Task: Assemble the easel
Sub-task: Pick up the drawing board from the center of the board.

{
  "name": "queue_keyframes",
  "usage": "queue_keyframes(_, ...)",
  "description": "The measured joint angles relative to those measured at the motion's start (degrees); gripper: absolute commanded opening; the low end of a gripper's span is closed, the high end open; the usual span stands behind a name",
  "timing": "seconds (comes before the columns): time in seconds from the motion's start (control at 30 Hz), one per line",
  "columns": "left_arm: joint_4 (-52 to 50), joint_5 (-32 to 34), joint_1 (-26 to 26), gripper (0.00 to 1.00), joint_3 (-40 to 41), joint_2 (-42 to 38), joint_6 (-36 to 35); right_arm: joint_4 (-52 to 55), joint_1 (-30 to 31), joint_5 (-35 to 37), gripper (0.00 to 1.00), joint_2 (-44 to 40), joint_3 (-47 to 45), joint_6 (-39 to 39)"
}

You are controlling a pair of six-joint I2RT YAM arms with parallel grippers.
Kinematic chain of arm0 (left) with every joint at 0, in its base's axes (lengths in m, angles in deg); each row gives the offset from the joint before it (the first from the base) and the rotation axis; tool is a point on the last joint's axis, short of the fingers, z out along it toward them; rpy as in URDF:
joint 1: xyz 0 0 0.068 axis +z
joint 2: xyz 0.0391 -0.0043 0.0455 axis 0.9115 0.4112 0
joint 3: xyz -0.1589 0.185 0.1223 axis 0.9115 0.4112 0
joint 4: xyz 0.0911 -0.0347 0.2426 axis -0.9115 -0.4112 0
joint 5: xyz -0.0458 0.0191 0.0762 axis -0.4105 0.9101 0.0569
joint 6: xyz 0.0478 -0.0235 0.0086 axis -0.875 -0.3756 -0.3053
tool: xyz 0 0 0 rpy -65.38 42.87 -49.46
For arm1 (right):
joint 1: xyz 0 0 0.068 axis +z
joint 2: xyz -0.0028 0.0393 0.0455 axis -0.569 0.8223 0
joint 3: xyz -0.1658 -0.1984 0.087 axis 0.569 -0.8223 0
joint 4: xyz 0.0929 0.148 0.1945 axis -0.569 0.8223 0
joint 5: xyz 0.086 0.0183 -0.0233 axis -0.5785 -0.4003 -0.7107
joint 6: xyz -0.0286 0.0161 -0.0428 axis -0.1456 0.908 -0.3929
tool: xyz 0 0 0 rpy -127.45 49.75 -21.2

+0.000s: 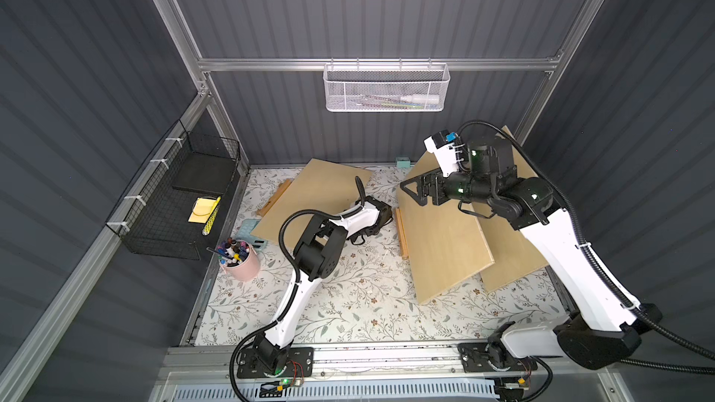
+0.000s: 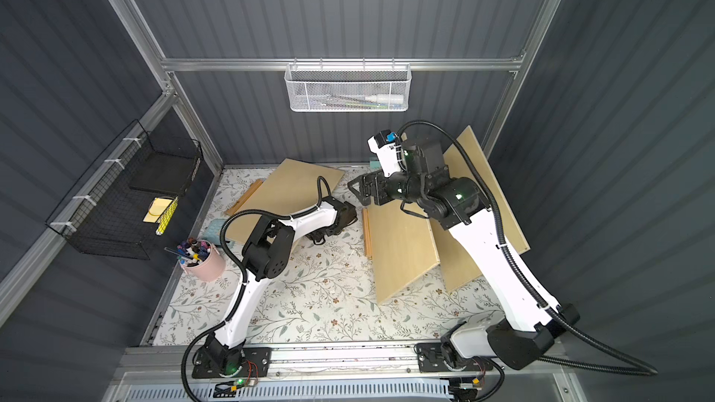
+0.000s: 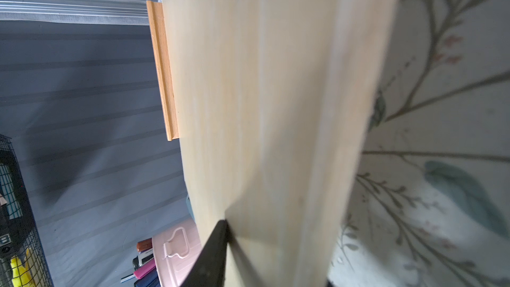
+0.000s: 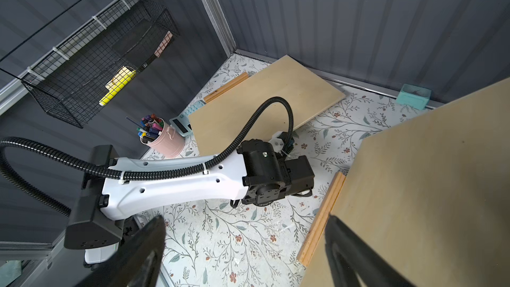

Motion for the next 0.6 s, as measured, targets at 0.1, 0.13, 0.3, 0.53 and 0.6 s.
queue_keyframes(0.1,-0.2,-0.5,0.0,0.00,-0.2,-0.7,0.0,0.2,0.0,0.0,0.90,0.0,0.0,0.0)
queue_keyframes(0.13,-0.5,-0.8,0.0,0.00,-0.4,-1.0,0.0,0.2,0.0,0.0,0.90,0.0,0.0,0.0)
queue_keyframes(0.3,-3.0,-5.5,0.5,0.00,-5.9,-5.2,0.3,0.2,0.0,0.2,0.91,0.0,0.0,-0.1)
queue_keyframes(0.53,-5.0,-13.1,0.7,0.00,-19.0,-13.2,1.9,0.9,0.0,1.6,0.91,0.1,1.0,-0.7)
queue_keyframes(0.6,-4.8,-14.8,0.6,0.00,-22.6,-15.6,2.3,0.9,0.0,1.9,0.92,0.2,1.1,-0.6)
